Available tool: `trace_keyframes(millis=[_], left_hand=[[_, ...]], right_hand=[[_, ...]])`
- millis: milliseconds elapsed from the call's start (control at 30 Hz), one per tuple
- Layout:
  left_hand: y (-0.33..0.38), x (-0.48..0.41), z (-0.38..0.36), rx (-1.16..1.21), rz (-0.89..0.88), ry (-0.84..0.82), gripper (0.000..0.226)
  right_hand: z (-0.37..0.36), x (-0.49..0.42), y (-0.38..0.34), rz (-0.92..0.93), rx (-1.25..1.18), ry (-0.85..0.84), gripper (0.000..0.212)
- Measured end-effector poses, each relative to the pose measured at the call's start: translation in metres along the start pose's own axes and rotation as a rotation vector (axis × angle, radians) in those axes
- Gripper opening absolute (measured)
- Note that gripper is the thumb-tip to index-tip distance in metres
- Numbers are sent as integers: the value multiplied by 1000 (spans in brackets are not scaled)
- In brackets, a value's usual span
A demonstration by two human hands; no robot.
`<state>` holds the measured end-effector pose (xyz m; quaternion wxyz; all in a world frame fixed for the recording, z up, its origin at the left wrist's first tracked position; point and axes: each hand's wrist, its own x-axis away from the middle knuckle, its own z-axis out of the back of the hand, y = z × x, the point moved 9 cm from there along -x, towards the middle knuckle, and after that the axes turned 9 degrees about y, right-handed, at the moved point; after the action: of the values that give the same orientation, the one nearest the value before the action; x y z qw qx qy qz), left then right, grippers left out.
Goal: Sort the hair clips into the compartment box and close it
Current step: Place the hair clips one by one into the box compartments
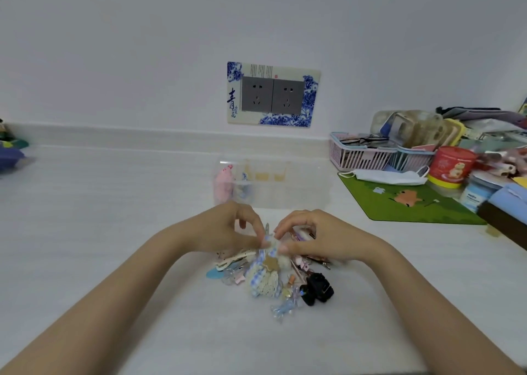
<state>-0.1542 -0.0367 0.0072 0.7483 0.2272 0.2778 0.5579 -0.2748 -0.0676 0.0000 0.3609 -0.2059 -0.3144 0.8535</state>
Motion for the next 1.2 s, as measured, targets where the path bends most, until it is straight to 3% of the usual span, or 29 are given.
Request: trace_keyframes(millis=[100,200,267,533,600,700,767,833,1000,1200], left_hand=[[2,-4,16,269,19,125,9],[-6,-6,31,467,94,269,11],[-12,-6,39,563,140,339,12],[-25,-8,47,737,187,422,17],[-31,-7,62,682,152,561,16],[-44,1,90,238,54,792,20],[-53,-1,87,-10,28,726,33],[-65,-6,77,-112,45,624,45],[-70,-10,68,-147,64,561,42],[-68,-13,69,-145,34,578,37]], right_hand=[[-1,-1,-7,-1,-156,34,30],[-3,-2,-18,7,-399,64,58],[-1,-4,-26,30,-442,117,66],[6,-29,-32,57,-466,237,48],[15,-41,-35,53,-455,263,45],[37,-68,-37,32,-340,329,40],[48,-89,-38,20,-256,359,36],[50,-110,-37,13,-171,368,35],[30,-148,-28,50,177,265,33],[14,-157,-14,20,379,176,33]])
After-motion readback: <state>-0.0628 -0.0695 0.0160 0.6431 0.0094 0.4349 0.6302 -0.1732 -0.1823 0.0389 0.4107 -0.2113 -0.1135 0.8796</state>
